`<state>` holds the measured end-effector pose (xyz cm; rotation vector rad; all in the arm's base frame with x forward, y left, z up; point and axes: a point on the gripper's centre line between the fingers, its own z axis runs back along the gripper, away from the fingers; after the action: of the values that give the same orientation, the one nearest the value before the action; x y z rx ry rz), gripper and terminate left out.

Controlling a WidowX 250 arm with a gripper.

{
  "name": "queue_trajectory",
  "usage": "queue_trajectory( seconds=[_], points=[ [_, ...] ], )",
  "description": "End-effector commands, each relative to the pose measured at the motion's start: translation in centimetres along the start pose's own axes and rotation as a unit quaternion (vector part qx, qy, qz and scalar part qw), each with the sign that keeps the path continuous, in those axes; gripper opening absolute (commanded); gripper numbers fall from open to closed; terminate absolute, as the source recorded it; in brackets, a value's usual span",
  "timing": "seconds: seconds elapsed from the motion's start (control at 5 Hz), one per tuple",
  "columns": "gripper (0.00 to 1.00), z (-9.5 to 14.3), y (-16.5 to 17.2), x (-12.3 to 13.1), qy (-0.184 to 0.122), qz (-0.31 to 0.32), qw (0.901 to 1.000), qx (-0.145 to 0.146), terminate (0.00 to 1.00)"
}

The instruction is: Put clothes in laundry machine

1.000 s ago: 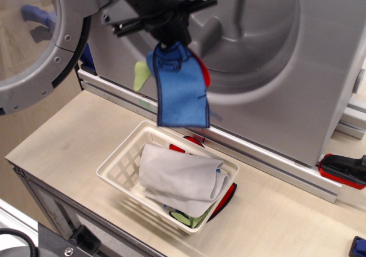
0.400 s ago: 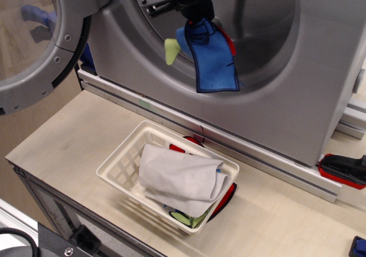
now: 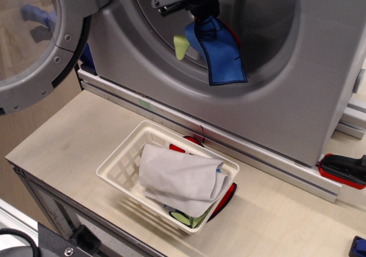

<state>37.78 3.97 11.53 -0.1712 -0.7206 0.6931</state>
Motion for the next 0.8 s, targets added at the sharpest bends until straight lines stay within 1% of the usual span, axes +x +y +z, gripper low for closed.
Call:
queue_trajectory(
  seconds=[0.0,0.2,0.4,0.6],
  points=[
    [0.0,-0.6,-1.9,2.5,-0.025,0.018,0.9995,0.001,0.0],
    [1.0,-0.8,-2.0,2.9,-0.015,0.035,0.9992,0.008,0.0],
    [1.0,-0.2,-1.9,2.7,-0.003,0.052,0.9986,-0.01,0.0],
    [1.0,0.9,-1.6,2.1,0.02,0.062,0.9976,-0.02,0.0]
  ],
)
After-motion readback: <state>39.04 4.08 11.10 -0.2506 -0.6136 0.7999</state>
